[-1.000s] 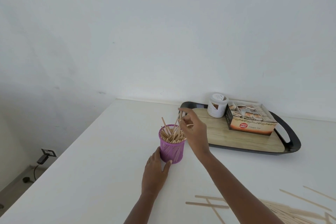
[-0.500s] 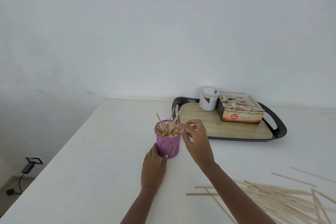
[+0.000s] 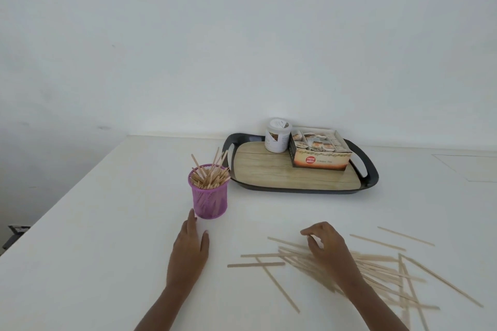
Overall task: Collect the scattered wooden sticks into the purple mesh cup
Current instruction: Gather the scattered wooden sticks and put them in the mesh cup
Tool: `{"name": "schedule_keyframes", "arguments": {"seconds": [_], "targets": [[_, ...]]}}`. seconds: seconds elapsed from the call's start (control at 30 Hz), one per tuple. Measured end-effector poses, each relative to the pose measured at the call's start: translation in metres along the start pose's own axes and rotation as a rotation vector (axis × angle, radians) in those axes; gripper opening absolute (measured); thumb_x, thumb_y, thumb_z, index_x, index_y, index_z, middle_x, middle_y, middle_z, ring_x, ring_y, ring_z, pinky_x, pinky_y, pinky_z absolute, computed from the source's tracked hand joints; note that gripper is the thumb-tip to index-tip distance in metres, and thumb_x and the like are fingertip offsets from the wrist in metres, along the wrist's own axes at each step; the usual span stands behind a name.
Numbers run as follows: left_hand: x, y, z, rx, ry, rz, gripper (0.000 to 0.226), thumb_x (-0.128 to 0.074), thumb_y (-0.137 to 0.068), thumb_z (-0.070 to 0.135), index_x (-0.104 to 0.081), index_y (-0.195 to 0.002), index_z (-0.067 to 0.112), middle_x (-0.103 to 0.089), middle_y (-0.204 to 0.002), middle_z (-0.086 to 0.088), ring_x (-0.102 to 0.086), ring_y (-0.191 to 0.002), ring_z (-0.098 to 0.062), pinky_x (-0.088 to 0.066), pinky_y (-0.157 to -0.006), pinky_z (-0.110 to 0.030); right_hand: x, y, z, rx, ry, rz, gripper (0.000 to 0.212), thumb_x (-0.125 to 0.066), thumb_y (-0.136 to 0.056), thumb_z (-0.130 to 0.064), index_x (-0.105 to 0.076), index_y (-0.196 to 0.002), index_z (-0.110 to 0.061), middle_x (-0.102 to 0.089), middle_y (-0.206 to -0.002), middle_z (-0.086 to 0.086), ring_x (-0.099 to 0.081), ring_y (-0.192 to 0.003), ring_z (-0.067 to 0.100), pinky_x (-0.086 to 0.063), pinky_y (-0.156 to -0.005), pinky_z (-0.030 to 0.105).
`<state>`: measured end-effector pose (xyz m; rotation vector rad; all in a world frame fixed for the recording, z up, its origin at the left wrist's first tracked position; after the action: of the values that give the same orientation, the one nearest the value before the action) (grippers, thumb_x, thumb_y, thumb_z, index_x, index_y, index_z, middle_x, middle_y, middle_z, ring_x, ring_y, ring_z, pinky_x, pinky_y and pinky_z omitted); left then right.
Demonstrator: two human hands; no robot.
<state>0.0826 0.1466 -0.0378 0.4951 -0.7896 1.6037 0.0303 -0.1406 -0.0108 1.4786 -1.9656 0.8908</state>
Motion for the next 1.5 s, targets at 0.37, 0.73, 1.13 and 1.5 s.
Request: {"name": "schedule_keyframes", "arguments": {"seconds": [0.37, 0.73, 1.13, 1.5], "targets": [[-0.057, 0.073, 0.130, -0.758, -0.187, -0.177, 0.049, -0.080, -0.068, 0.016, -0.063, -0.114, 0.013, -0.066, -0.116, -0.005, -0.060, -0.115, -0.017, -0.050, -0.091, -0.025, 0.053, 0.035, 0.067, -0.028, 0.153, -0.209, 0.034, -0.051, -0.092, -0.017, -0.052, -0.125, -0.010, -0.048, -0.121, -0.002, -0.050, -0.116, 0.011, -0.033, -0.087, 0.010], [-0.128, 0.069, 0.173, -0.745, -0.387, -0.527, 0.041, -0.050, -0.092, 0.024, -0.044, -0.133, 0.020, -0.046, -0.136, -0.001, -0.047, -0.120, -0.020, -0.039, -0.100, -0.033, 0.045, 0.030, 0.065, 0.052, 0.347, -0.387, 0.054, -0.052, -0.090, -0.032, -0.032, -0.138, -0.016, -0.035, -0.139, 0.001, -0.033, -0.128, 0.016, -0.033, -0.101, 0.023], [-0.121, 0.069, 0.184, -0.897, -0.510, -0.356, 0.018, -0.079, -0.066, 0.022, -0.070, -0.082, 0.023, -0.067, -0.082, 0.008, -0.064, -0.066, -0.006, -0.051, -0.047, -0.018, 0.034, 0.005, 0.055, 0.219, 0.505, -0.381, 0.030, -0.049, -0.091, -0.021, -0.054, -0.119, -0.011, -0.051, -0.120, 0.007, -0.048, -0.113, 0.021, -0.042, -0.093, 0.032], [-0.138, 0.049, 0.177, -0.678, -0.542, -0.465, 0.026, -0.036, -0.096, 0.010, -0.056, -0.113, 0.008, -0.049, -0.114, -0.010, -0.048, -0.104, -0.022, -0.047, -0.079, -0.038, 0.031, -0.009, 0.053, 0.305, 0.484, -0.395, 0.021, -0.047, -0.091, -0.012, -0.061, -0.106, -0.010, -0.043, -0.091, 0.003, -0.049, -0.089, 0.019, -0.032, -0.072, 0.024]]}}
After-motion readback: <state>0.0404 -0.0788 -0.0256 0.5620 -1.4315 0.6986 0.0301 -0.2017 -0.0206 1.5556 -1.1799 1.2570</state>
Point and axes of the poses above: each hand's wrist, its own y-axis away from the middle knuckle, its own x-axis out of the back of the hand, z = x × y, the point moved 7 cm from there along -y, towards the middle knuckle
